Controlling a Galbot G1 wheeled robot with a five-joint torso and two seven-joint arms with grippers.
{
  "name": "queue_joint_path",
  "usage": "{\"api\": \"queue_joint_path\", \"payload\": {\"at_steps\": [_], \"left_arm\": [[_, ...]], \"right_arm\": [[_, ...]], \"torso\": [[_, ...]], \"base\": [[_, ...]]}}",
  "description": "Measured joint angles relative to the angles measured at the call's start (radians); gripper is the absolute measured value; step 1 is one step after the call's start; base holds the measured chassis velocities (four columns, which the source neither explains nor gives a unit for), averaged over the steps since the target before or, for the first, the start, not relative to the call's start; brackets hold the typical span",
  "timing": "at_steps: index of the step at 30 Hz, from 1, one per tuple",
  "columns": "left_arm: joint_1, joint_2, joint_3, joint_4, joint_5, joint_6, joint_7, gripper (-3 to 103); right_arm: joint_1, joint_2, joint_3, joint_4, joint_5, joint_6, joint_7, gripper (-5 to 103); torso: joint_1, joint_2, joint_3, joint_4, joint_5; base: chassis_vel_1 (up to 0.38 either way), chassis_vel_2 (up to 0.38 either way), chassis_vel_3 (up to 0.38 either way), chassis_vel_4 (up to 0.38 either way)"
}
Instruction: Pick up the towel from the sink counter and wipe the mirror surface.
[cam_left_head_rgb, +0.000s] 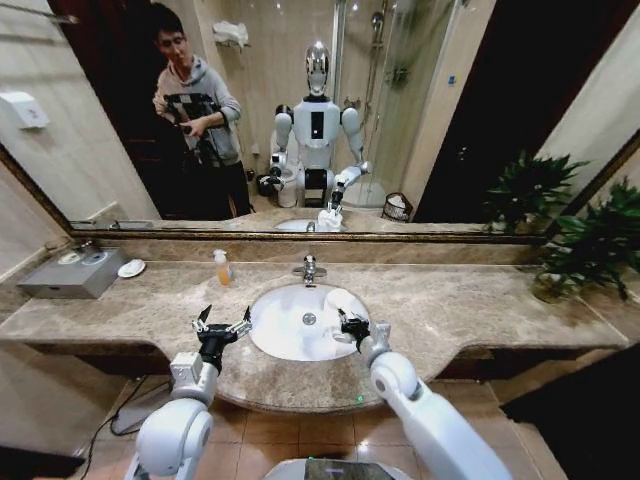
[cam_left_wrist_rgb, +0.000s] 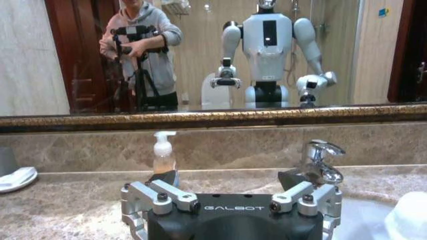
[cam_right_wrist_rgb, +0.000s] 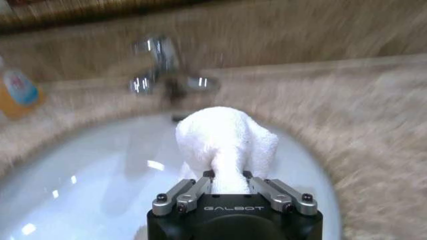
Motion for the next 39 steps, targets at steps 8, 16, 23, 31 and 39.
{"api": "queue_joint_path", "payload": {"at_steps": [8, 16, 23, 31, 39], "left_arm": [[0.0, 0.0, 0.0, 0.0, 0.0, 0.0, 0.0, 100], [0.0, 0.0, 0.0, 0.0, 0.0, 0.0, 0.0, 100], [0.0, 0.0, 0.0, 0.0, 0.0, 0.0, 0.0, 100], [0.0, 0.0, 0.0, 0.0, 0.0, 0.0, 0.0, 100], [0.0, 0.0, 0.0, 0.0, 0.0, 0.0, 0.0, 100]], "right_arm": [[0.221, 0.064, -0.182, -0.181, 0.087, -0.009, 0.122, 15], [0.245, 0.049, -0.244, -0.311, 0.028, 0.001, 0.096, 15], [0.235, 0.106, -0.211, -0.428, -0.042, 0.024, 0.041, 15], [0.26, 0.317, -0.229, -0.523, -0.088, 0.051, -0.024, 15], [0.238, 0.396, -0.248, -0.458, -0.087, 0.063, -0.029, 15]], "torso": [[0.0, 0.0, 0.0, 0.0, -0.0003], [0.0, 0.0, 0.0, -0.001, -0.0003], [0.0, 0.0, 0.0, -0.0005, -0.0003], [0.0, 0.0, 0.0, -0.0002, -0.0007], [0.0, 0.0, 0.0, 0.0003, 0.0001]], "base": [[0.0, 0.0, 0.0, 0.0], [0.0, 0.0, 0.0, 0.0], [0.0, 0.0, 0.0, 0.0], [0.0, 0.0, 0.0, 0.0], [0.0, 0.0, 0.0, 0.0]]}}
